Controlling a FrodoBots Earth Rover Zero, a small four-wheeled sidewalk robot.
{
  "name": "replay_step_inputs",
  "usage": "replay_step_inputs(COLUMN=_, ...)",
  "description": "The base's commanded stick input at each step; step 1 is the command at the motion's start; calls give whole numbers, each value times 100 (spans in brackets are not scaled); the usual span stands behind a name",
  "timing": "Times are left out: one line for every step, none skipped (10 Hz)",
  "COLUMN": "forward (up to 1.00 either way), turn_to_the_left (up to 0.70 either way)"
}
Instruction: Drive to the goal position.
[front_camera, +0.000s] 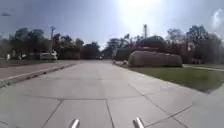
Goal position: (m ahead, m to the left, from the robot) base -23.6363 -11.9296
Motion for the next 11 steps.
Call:
replay_step_inputs(forward=0, turn_to_the_left=-100)
replay_step_inputs(forward=0, turn_to_the_left=-100)
replay_step_inputs(forward=0, turn_to_the_left=-100)
replay_step_inputs(forward=0, turn_to_the_left=-100)
replay_step_inputs(forward=0, turn_to_the_left=-100)
replay_step_inputs(forward=0, turn_to_the_left=-100)
replay_step_inputs(forward=0, turn_to_the_left=-100)
replay_step_inputs(forward=0, turn_to_the_left=-100)
replay_step_inputs(forward=0, turn_to_the_left=-100)
replay_step_inputs(forward=0, turn_to_the_left=-100)
replay_step_inputs(forward=0, turn_to_the_left=-100)
